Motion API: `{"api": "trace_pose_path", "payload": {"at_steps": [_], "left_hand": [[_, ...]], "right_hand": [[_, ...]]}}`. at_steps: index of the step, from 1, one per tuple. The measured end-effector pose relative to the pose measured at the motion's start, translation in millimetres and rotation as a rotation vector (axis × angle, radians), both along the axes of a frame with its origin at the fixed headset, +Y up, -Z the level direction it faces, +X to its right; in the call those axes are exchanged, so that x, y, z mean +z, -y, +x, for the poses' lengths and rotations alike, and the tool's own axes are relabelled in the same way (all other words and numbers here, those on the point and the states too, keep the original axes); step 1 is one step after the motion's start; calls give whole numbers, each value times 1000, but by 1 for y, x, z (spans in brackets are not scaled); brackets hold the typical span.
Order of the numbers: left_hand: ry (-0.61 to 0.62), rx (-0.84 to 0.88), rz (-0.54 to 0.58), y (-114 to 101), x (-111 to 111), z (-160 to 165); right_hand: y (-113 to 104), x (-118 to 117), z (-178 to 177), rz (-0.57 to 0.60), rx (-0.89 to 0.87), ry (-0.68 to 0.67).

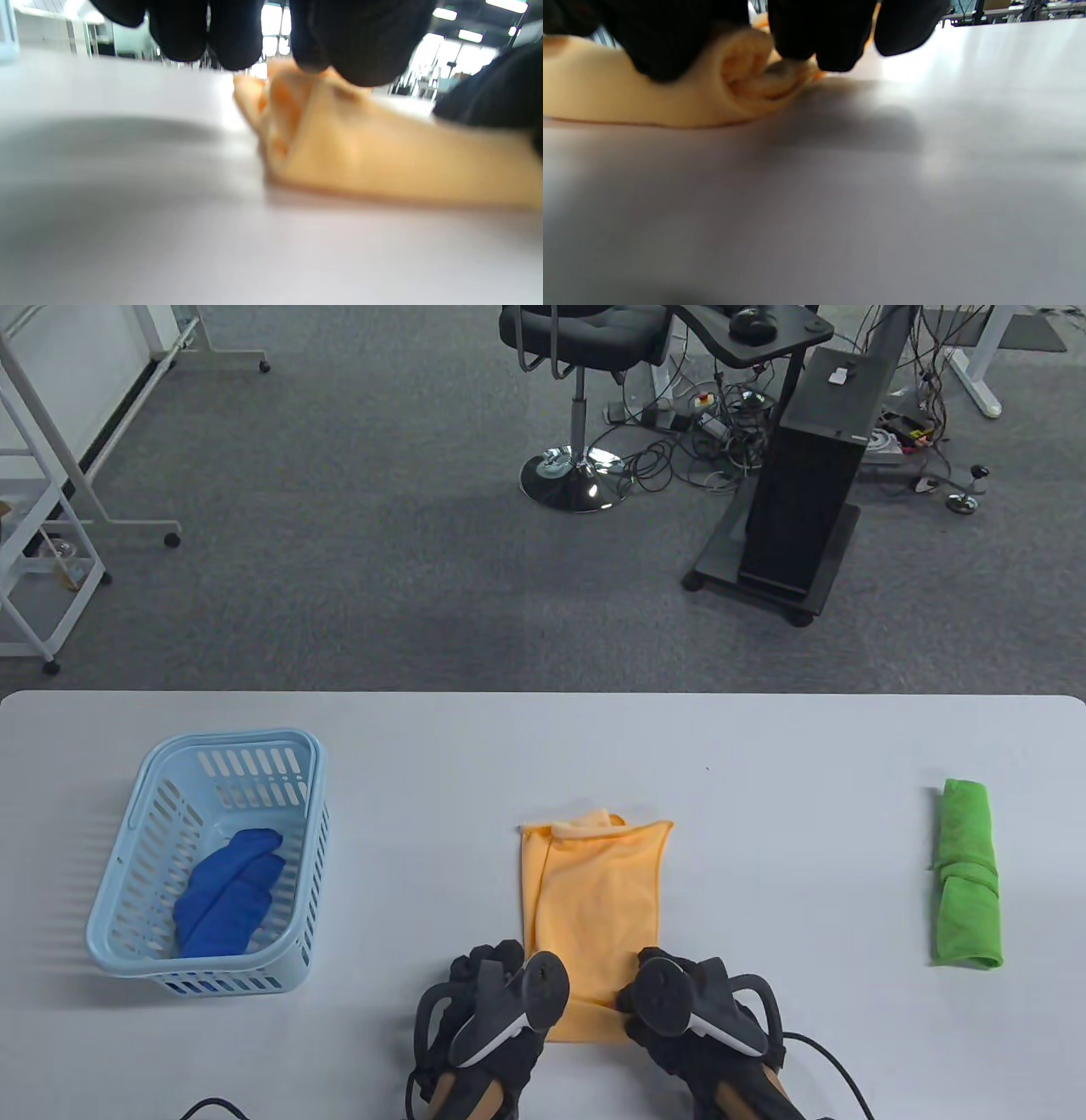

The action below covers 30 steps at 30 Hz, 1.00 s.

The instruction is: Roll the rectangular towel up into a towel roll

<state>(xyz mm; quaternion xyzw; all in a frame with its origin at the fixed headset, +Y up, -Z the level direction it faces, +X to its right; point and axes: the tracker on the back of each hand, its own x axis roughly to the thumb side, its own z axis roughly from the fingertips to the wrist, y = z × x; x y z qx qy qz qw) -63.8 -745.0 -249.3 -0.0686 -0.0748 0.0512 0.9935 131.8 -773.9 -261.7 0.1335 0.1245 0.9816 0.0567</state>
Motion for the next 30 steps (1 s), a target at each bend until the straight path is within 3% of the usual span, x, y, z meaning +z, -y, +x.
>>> {"api": "trace_pose_path", "payload": {"at_steps": [3,7,9,17,22,26,30], "left_hand": [[125,-93,87,-7,9,14],[207,-149,-88,11,7,26],[232,-189,-104,18,8,27],[192,-127,-157,25,0,17],[191,-157,-155,29,-1,16],[203,-257,-93,28,1,25],[204,-194,-62,27,0,25]], "right_hand": [[2,-3,0,-9,-34,19],[2,-5,2,-15,-53,32],[2,-5,3,0,-65,33],[0,-5,4,87,-105,45],[1,-4,1,86,-18,25],[1,-5,3,10,-17,24],[4,-7,3,-43,105,24]]}}
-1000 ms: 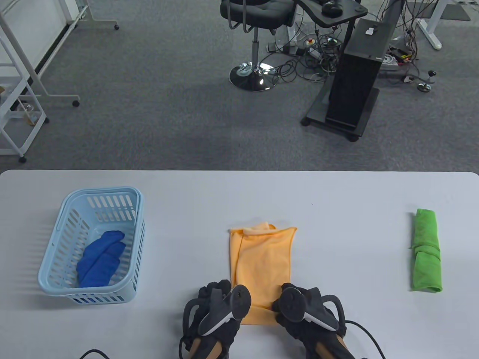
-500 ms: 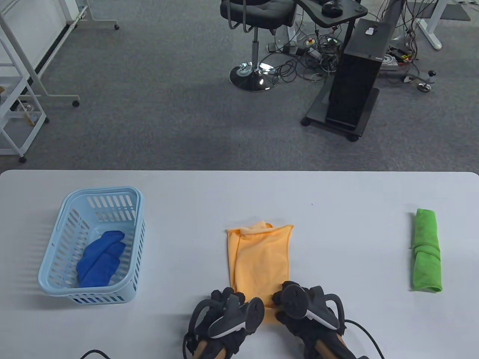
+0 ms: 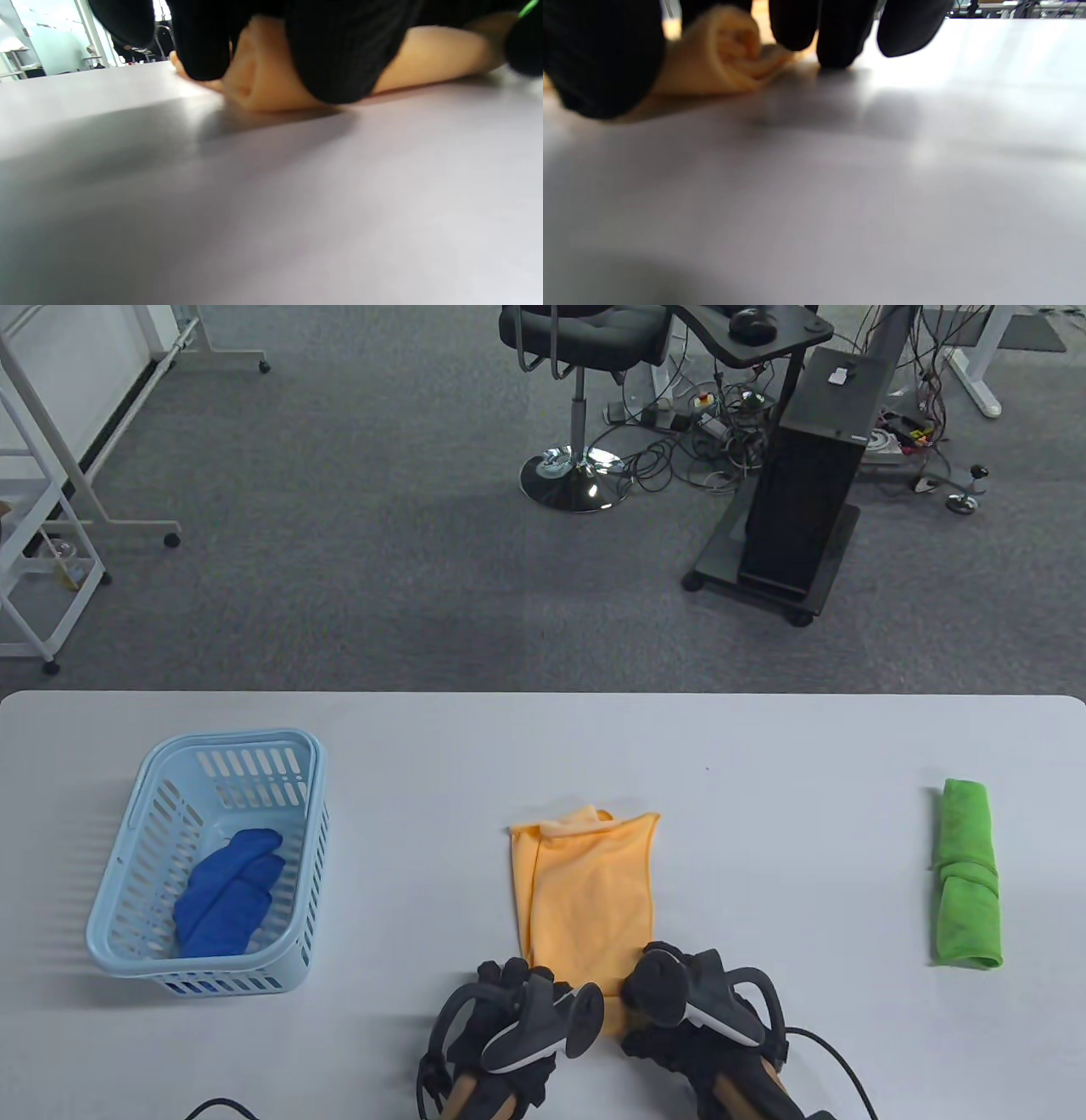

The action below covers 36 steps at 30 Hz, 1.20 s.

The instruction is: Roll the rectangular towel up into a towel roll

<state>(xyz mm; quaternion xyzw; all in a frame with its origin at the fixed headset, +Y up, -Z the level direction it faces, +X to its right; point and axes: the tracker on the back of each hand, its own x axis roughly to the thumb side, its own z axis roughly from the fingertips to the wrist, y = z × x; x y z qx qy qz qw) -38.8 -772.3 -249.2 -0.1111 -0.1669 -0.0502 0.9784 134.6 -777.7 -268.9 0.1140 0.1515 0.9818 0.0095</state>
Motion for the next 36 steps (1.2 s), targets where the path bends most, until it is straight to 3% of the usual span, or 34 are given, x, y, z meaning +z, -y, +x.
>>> {"api": "trace_pose_path", "payload": {"at_steps": [4,7,11,15,26,33,36], "left_hand": [[-26,97,43,-2,-2,-10],[-25,119,54,-5,-3,-13],[-60,196,23,-8,-3,-17],[-62,135,-10,-8,-4,-16],[-82,61,53,-2,-1,-8],[-33,57,82,-7,0,-3],[-32,57,28,-6,1,-7]], "right_hand": [[-1,-2,-1,50,-119,83],[-2,-2,2,48,-121,64],[-5,-2,8,-62,-148,16],[-12,-1,14,-130,-181,18],[-13,0,3,124,-179,22],[-10,0,3,82,-99,6],[-9,-1,8,54,-92,13]]}}
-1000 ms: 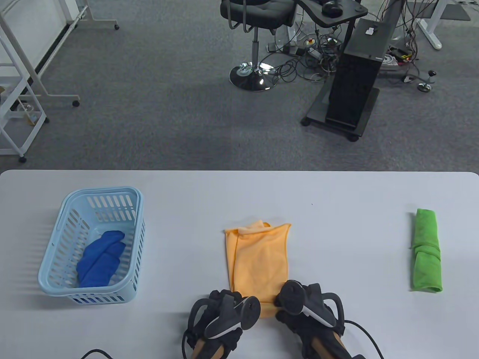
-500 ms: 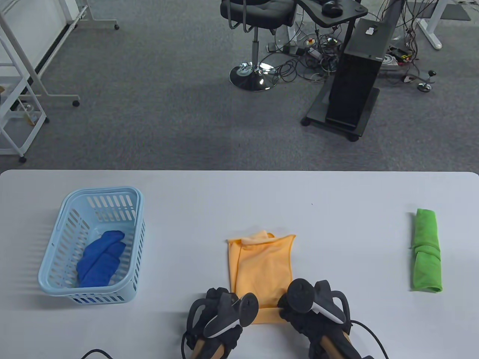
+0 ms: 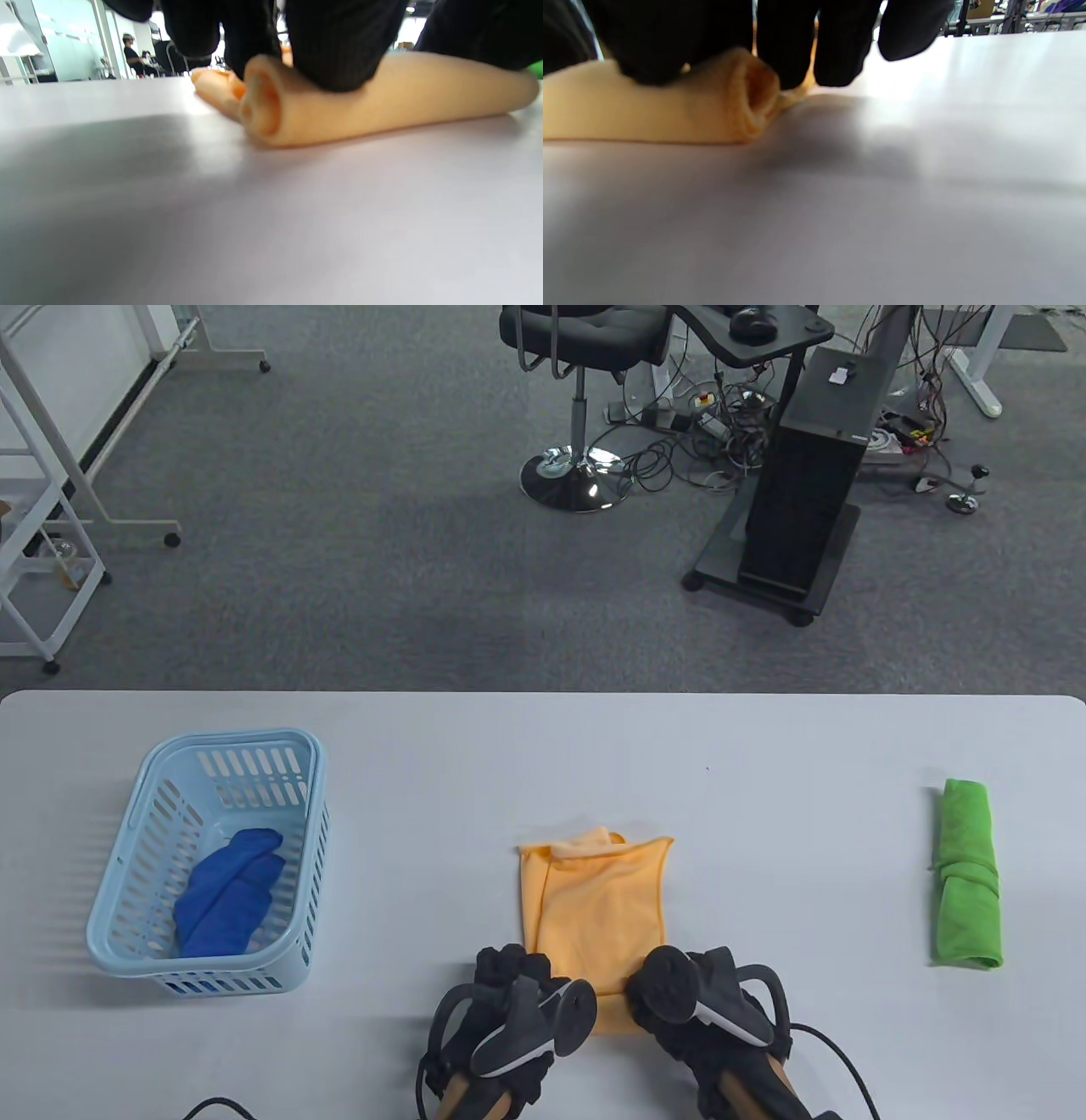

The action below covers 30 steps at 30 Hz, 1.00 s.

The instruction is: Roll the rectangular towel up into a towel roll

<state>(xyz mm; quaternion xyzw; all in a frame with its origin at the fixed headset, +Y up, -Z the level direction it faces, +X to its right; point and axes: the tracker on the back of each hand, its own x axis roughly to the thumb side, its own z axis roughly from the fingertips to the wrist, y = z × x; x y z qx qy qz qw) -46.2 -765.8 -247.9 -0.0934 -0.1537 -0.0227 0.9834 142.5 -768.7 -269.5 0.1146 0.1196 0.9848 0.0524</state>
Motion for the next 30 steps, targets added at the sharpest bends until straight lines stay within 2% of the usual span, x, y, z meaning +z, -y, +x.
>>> {"api": "trace_pose_path", "payload": {"at_steps": [4,5,8,12,15,23,25,27,30], "left_hand": [[33,9,-45,1,0,1],[64,-18,-74,3,0,4],[52,-124,-70,8,0,9],[-8,12,-48,7,-2,7],[-25,47,-41,3,-5,2],[-85,154,-64,-3,-9,-8],[-90,134,-94,-1,-10,-7],[-98,116,-74,1,-9,-6],[-110,91,-40,-1,-8,-6]], "right_hand": [[2,-2,1,-50,-1,4],[3,-2,0,-60,18,2],[5,-1,-3,-49,52,-1],[4,-1,-3,-37,22,31],[3,-1,-1,-28,-6,19],[-1,-7,9,-111,-76,49],[-1,-6,9,-69,-75,76],[-1,-3,7,-6,-34,72],[-4,-1,2,12,-71,42]]}}
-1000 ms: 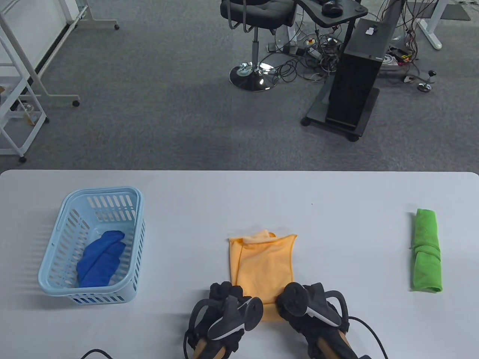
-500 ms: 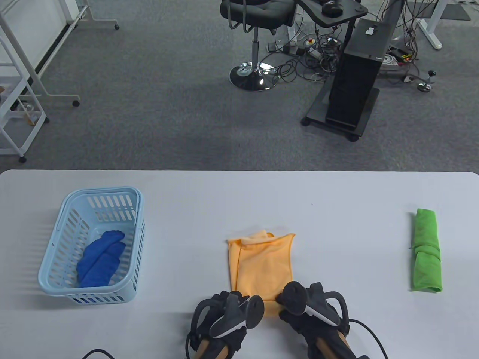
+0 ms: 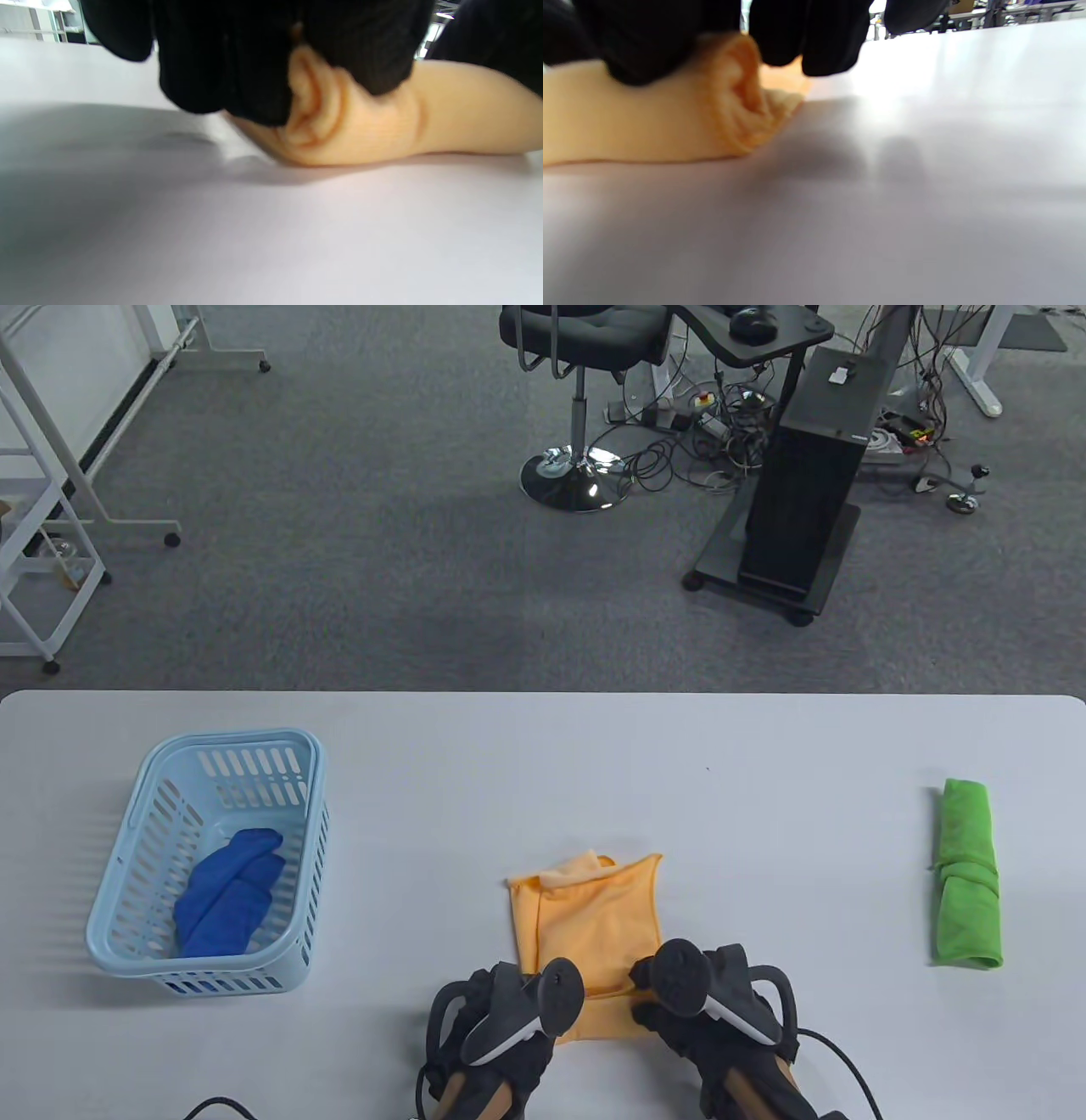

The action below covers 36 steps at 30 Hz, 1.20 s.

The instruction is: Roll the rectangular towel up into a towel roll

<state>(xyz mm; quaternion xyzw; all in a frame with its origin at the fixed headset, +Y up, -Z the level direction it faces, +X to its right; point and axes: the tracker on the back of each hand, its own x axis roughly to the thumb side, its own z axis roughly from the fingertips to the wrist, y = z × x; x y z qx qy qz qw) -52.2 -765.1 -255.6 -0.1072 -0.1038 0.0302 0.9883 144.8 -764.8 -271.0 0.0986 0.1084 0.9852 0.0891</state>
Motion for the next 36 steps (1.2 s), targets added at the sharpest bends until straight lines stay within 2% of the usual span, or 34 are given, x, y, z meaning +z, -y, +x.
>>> {"api": "trace_pose_path", "payload": {"at_steps": [2,6,10,13,17,20,24,30,33,36], "left_hand": [[7,-4,20,-1,1,1],[86,-62,69,-1,6,13],[122,-102,23,-3,9,16],[125,-42,-3,-4,9,13],[126,-111,-57,3,7,14],[137,-115,-9,4,7,16],[108,-167,-94,9,6,17],[58,-43,-32,7,3,9],[20,7,-47,3,1,2],[-8,63,-10,4,-1,-5]], "right_hand": [[-1,0,-5,31,-28,-5],[3,1,-8,24,89,-19],[1,1,-4,2,76,-12],[1,1,-2,-31,67,-27],[9,1,-4,-111,158,-45],[9,1,-5,-90,142,-35],[10,0,-5,-8,78,-28],[8,-3,0,-75,34,-26],[7,-5,2,-109,26,-30],[6,-7,7,-104,3,20]]}}
